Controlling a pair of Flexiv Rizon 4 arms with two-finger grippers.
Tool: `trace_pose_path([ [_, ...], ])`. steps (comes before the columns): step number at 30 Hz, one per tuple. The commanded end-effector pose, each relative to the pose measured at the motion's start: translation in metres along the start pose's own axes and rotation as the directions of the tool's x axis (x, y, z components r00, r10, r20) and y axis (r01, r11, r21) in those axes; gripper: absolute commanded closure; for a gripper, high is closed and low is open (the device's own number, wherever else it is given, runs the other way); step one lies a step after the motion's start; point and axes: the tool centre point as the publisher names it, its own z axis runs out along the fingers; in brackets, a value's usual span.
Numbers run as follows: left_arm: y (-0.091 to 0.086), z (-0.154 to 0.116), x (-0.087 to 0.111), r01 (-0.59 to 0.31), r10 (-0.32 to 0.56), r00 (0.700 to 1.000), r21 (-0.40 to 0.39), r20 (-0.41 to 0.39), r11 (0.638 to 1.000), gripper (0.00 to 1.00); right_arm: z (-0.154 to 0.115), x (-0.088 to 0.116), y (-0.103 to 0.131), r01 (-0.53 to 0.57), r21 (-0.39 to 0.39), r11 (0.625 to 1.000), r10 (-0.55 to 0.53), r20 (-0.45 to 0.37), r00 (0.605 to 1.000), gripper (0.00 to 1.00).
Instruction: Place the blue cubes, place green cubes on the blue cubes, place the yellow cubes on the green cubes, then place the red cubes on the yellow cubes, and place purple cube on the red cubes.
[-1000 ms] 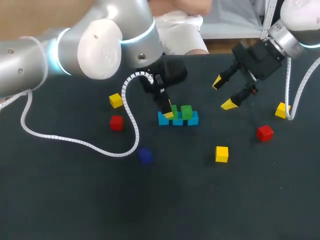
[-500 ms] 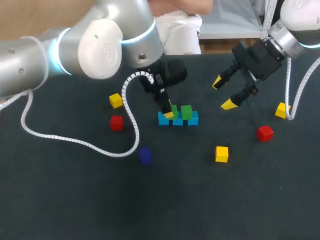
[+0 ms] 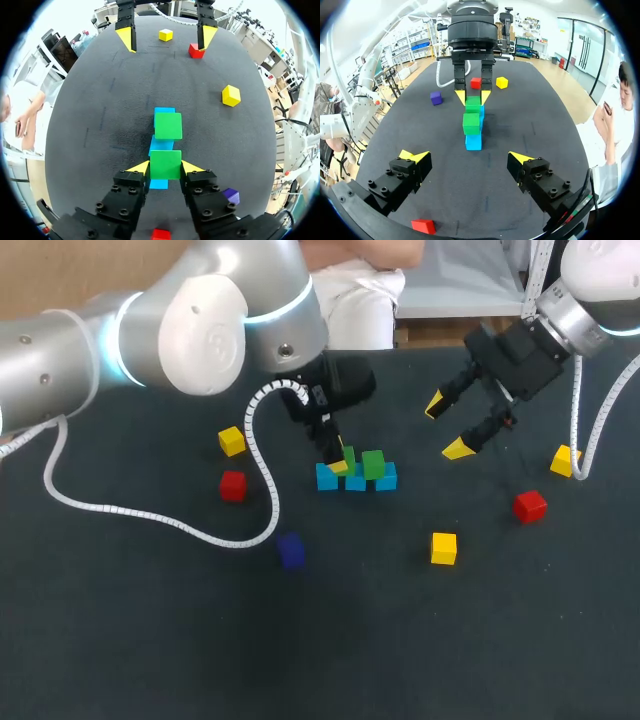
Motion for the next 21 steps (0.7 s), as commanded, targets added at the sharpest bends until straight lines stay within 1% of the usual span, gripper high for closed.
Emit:
trace_pose_path([
  [1, 0.004, 0.001, -0.001, 0.001, -0.001, 1.0, 0.009, -0.006, 1.0, 1.0, 0.0, 0.0, 0.001, 0.0, 0.002, 1.0, 0.0, 0.001, 1.0, 0.0],
  [10, 0.005, 0.002, 0.0, 0.003, -0.003, 1.0, 0.013, -0.008, 1.0, 1.0, 0.0, 0.0, 0.001, 0.0, 0.002, 1.0, 0.0, 0.001, 1.0, 0.0],
  [15, 0.001, -0.012, 0.0, -0.001, 0.001, 1.0, -0.012, -0.018, 1.0, 1.0, 0.0, 0.0, 0.001, 0.0, 0.002, 1.0, 0.0, 0.001, 1.0, 0.0],
  [18, -0.002, -0.02, -0.001, -0.005, 0.003, 0.999, -0.028, -0.038, 1.0, 1.0, 0.0, 0.0, 0.001, 0.0, 0.002, 1.0, 0.0, 0.001, 1.0, 0.0],
  [20, -0.004, -0.023, -0.002, -0.011, 0.009, 0.997, -0.029, -0.076, 1.0, 1.0, 0.0, 0.0, 0.001, 0.0, 0.002, 1.0, 0.0, 0.001, 1.0, 0.0],
  [21, -0.005, -0.024, -0.002, -0.011, 0.009, 0.997, -0.029, -0.077, 1.0, 1.0, 0.0, 0.0, 0.001, 0.0, 0.002, 1.0, 0.0, 0.001, 1.0, 0.0],
])
